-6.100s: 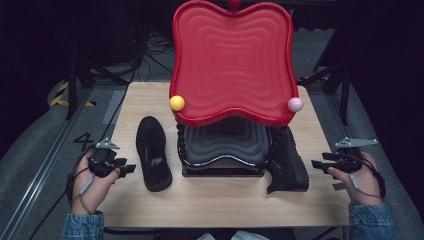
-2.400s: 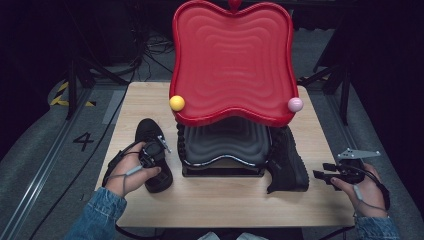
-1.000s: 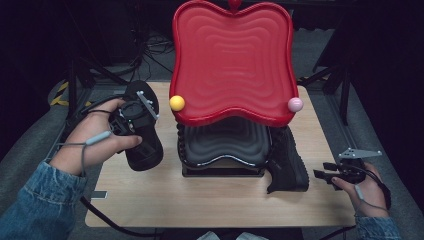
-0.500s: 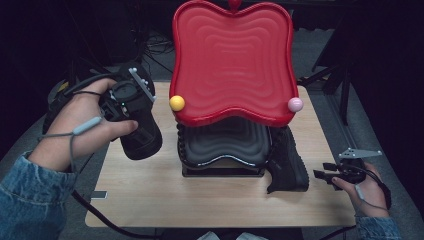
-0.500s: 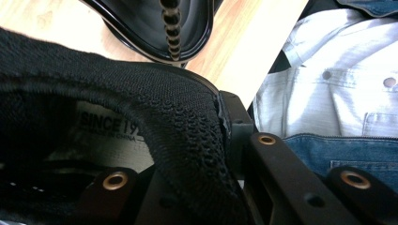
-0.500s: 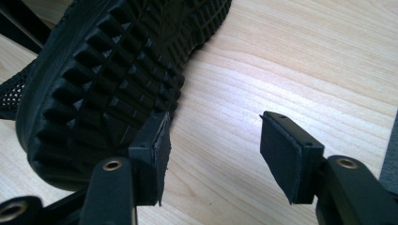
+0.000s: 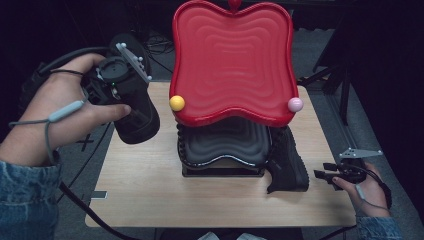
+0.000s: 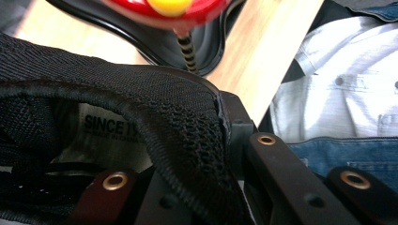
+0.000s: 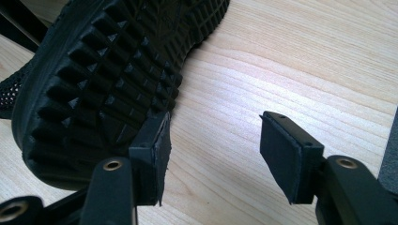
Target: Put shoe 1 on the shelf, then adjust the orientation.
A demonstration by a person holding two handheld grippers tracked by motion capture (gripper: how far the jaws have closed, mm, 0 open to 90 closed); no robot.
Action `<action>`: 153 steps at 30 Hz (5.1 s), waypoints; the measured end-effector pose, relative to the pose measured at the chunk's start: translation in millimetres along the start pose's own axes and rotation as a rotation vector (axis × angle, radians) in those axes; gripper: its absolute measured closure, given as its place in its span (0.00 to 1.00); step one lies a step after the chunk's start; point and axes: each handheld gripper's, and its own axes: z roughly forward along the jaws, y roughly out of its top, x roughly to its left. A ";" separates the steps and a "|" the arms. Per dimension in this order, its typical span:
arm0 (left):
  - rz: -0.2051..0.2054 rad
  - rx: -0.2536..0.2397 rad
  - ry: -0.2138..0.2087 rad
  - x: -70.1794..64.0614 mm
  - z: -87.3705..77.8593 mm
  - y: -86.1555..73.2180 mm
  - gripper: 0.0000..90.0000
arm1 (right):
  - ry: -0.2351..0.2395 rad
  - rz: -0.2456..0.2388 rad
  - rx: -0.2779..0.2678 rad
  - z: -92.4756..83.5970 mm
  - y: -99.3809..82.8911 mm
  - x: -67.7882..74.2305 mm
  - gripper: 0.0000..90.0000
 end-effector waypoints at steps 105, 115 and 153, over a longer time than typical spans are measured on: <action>0.277 0.004 0.023 -22.1 45.8 157.6 0.90 | 0.024 0.010 0.056 -8.2 -24.0 5.0 0.46; 0.248 -0.017 0.034 -22.6 34.3 154.0 0.68 | 0.022 0.010 0.056 -8.1 -24.0 5.0 0.46; 0.207 -0.045 0.134 -34.6 -34.2 103.7 0.51 | 0.049 -0.063 0.053 10.3 -3.1 10.2 0.45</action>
